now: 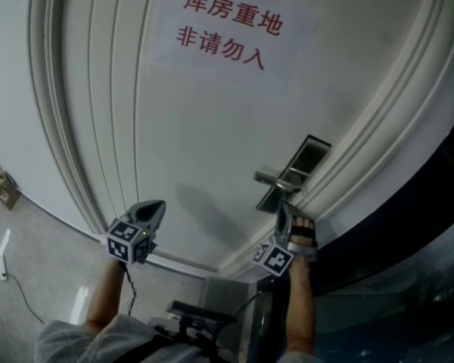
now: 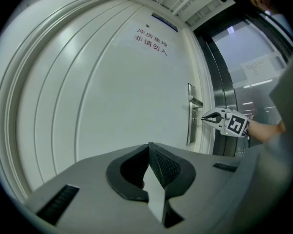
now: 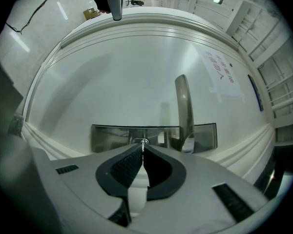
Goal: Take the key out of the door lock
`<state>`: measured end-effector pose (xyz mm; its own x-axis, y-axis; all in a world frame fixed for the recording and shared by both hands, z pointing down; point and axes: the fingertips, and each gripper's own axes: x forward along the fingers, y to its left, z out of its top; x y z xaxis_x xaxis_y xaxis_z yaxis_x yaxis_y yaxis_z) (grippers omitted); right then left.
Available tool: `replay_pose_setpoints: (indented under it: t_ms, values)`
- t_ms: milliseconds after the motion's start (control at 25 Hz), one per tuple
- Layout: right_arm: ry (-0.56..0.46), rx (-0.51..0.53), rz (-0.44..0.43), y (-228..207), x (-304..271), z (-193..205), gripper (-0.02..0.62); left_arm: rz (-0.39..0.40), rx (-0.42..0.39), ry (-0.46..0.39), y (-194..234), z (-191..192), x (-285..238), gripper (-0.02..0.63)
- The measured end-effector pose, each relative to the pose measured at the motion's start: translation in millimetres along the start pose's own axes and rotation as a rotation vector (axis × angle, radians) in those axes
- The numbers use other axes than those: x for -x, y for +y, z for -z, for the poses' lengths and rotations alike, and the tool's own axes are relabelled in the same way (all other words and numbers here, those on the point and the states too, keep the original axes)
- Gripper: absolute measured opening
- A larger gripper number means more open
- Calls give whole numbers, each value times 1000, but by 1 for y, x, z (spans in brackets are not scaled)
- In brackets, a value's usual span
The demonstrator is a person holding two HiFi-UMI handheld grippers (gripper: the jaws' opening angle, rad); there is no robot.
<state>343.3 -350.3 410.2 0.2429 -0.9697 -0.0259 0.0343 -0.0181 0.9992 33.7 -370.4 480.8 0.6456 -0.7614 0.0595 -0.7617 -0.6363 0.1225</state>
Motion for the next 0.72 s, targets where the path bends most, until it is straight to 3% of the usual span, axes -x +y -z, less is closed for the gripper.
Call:
replay_pose_setpoints:
  t_ms: [280,560,720]
  values:
    - [18,-50,14,0,18,0,21,7,-3,2,1,3,10,5]
    - [4,-448,-75,10,48,2,21,31,-34,8,-3,2,20,5]
    - [-5,-601,-75,9,69,-3,21,53,-56,11,-6,1,26,5]
